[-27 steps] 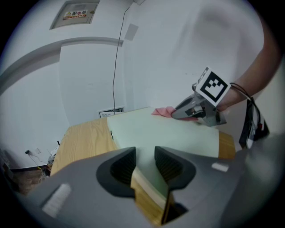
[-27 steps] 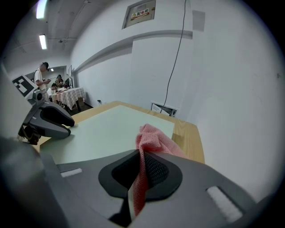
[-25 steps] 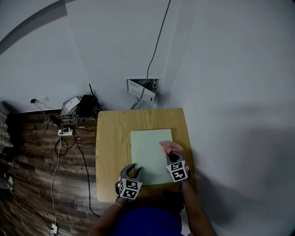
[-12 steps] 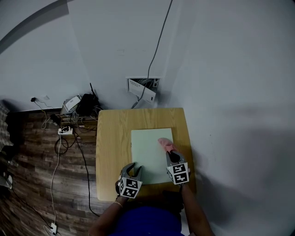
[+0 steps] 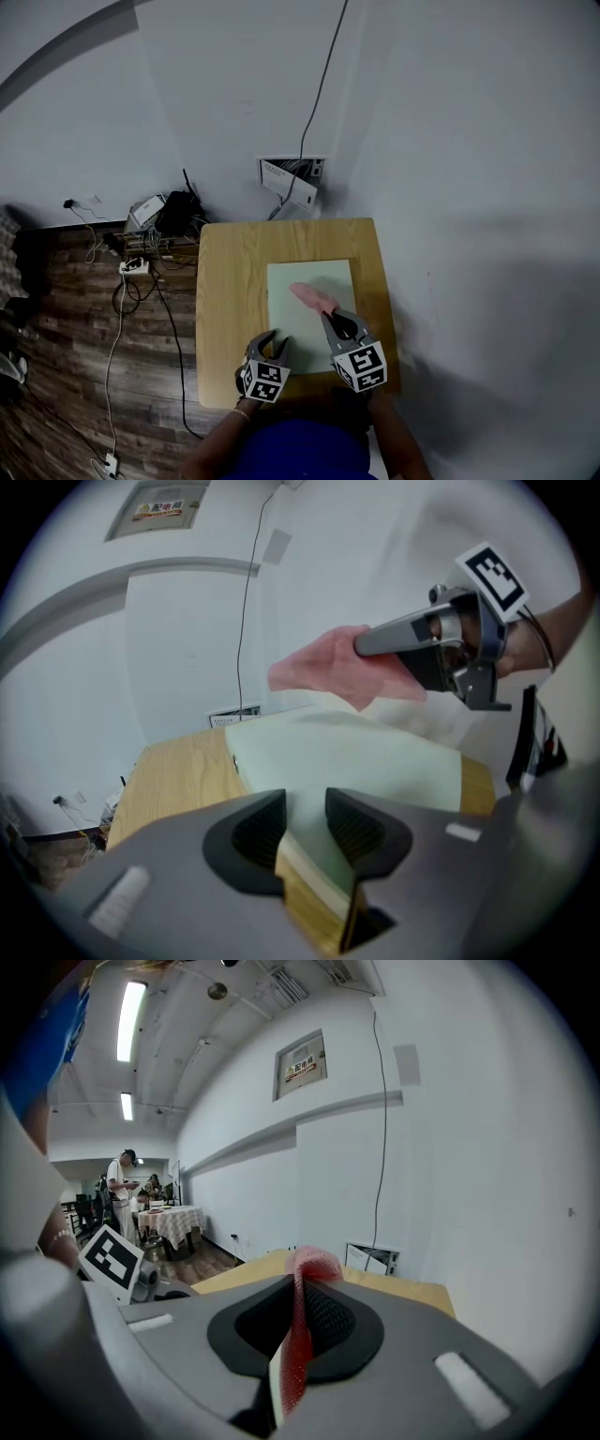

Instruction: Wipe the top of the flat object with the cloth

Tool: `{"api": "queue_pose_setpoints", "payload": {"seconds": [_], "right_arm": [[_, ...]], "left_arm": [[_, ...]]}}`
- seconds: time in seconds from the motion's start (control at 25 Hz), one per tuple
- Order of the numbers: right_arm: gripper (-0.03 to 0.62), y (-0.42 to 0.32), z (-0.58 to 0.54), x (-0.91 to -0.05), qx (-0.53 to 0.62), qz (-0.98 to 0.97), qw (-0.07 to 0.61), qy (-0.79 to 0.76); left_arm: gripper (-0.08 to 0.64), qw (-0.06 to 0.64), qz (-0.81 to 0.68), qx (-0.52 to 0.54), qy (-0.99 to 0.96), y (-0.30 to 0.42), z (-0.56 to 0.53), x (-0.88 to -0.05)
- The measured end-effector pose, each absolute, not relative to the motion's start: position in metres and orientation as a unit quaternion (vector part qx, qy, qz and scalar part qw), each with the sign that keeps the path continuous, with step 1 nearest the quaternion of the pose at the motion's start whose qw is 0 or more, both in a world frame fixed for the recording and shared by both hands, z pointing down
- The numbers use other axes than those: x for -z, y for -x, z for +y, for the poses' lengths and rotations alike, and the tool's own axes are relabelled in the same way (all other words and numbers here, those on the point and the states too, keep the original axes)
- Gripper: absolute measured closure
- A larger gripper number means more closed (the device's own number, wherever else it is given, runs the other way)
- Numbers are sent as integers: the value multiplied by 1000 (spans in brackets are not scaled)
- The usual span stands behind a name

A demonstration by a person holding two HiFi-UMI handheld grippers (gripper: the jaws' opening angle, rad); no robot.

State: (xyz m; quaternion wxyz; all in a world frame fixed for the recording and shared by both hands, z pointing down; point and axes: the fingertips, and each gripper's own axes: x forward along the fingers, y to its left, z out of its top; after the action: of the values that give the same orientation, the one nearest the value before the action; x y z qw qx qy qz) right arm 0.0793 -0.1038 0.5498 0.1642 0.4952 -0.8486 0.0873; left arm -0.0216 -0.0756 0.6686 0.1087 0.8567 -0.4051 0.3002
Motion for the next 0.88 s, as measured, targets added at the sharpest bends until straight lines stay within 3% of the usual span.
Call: {"api": "queue_pose_setpoints", "payload": {"seconds": [0.32,0.88], "right_arm": [[577,-32,-96,-564,-83,-879,194,-427],[577,28,-88,-657,-112,-887,333,-299]], "left_arm": [[426,107,-407,-301,-856,21,-77,-670],[426,107,-407,-303,-855,22,-76,-671]]}}
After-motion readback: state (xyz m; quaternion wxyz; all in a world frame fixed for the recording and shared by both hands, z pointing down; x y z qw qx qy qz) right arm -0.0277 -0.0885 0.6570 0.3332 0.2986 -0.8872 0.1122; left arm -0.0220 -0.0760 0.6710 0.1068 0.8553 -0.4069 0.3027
